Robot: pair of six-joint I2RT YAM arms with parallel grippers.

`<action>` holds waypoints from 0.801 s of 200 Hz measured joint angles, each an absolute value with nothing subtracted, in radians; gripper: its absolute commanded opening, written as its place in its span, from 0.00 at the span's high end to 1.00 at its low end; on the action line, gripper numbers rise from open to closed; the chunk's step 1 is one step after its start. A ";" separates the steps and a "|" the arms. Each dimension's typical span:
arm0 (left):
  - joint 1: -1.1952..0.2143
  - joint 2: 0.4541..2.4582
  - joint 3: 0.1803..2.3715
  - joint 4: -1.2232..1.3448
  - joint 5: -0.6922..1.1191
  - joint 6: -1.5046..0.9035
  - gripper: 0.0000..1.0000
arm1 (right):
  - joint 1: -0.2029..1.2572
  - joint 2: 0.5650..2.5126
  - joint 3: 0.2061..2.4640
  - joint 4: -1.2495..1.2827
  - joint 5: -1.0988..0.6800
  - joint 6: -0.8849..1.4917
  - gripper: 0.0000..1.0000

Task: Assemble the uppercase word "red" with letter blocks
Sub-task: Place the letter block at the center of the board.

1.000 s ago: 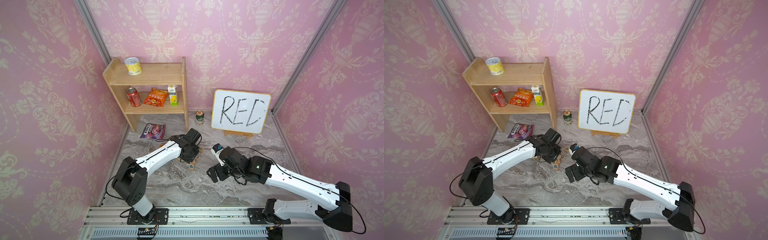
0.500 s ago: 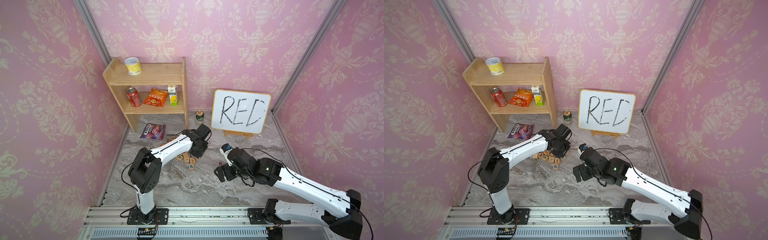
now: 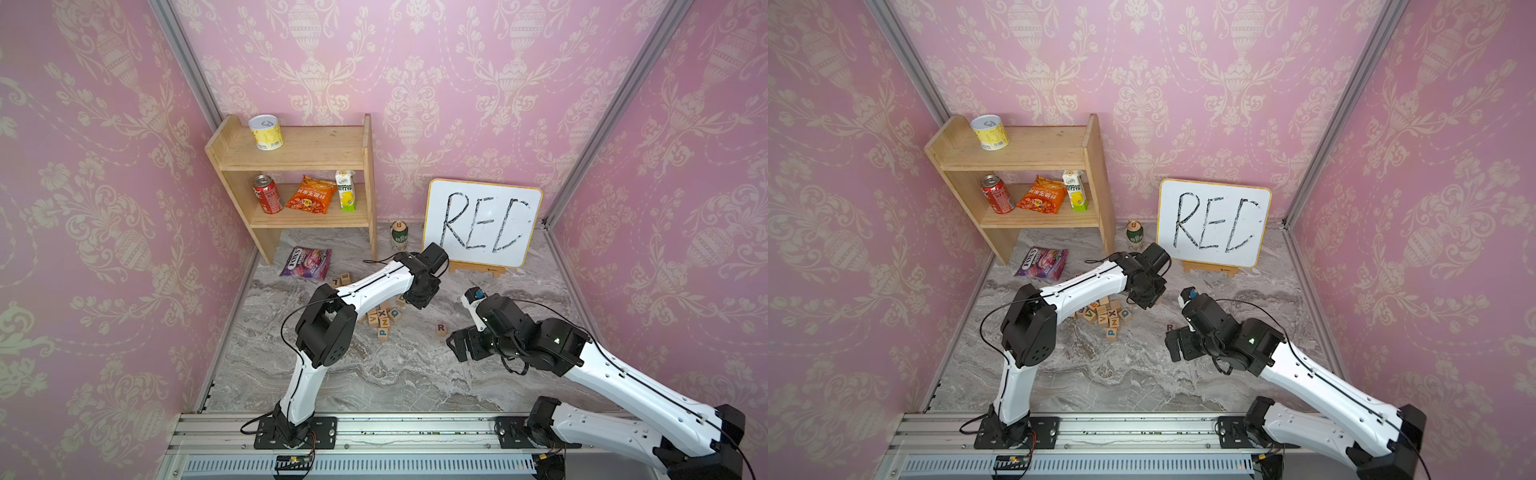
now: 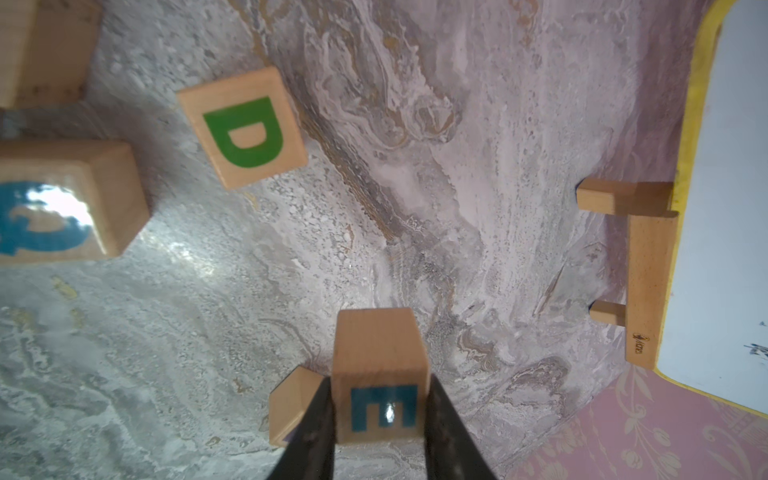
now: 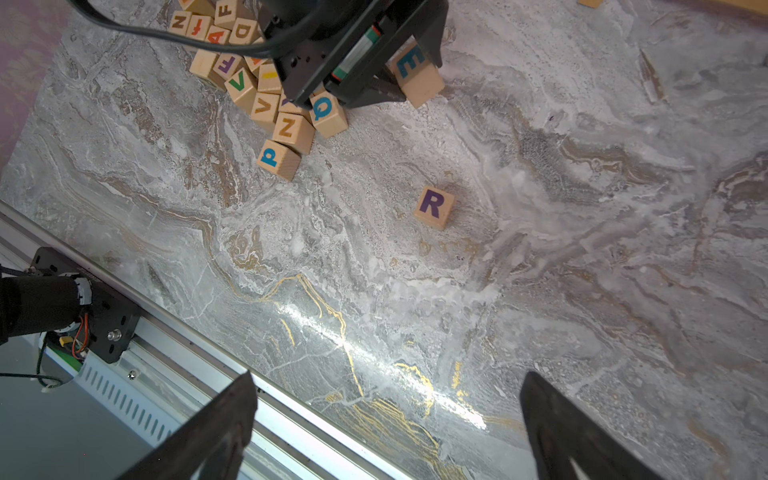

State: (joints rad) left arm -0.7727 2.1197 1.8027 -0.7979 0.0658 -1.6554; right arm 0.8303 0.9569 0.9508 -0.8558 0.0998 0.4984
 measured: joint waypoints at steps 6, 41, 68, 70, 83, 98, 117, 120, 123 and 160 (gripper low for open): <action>-0.777 2.133 1.819 -0.803 0.066 -1.655 0.81 | 0.825 0.949 0.947 -0.861 0.099 0.498 0.00; -0.801 2.219 1.922 -0.825 0.072 -1.655 0.81 | 0.792 0.895 0.932 -0.892 0.088 0.501 0.00; -0.819 2.285 2.007 -0.853 0.075 -1.655 0.81 | 0.772 0.859 0.918 -0.920 0.078 0.503 0.00; -0.821 2.291 2.016 -0.856 0.074 -1.655 0.81 | 0.771 0.857 0.916 -0.921 0.077 0.503 0.00; -0.829 2.326 2.066 -0.867 0.075 -1.655 0.81 | 0.765 0.843 0.907 -0.928 0.075 0.509 0.00; -0.838 2.364 2.120 -0.885 0.079 -1.651 0.81 | 0.759 0.835 0.903 -0.936 0.074 0.514 0.00; -0.848 2.402 2.171 -0.902 0.084 -1.647 0.80 | 0.750 0.835 0.903 -0.941 0.066 0.521 0.00; -0.849 2.407 2.177 -0.905 0.085 -1.647 0.81 | 0.748 0.835 0.903 -0.941 0.065 0.521 0.00; -0.849 2.412 2.183 -0.908 0.086 -1.647 0.80 | 0.747 0.835 0.903 -0.942 0.063 0.521 0.00; -0.865 2.476 2.259 -0.938 0.102 -1.640 0.79 | 0.738 0.836 0.903 -0.950 0.047 0.521 0.00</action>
State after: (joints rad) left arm -0.8654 2.4756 2.2593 -0.9382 0.1017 -1.6398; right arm 0.7380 0.8364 0.9031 -0.9504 0.0475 0.5209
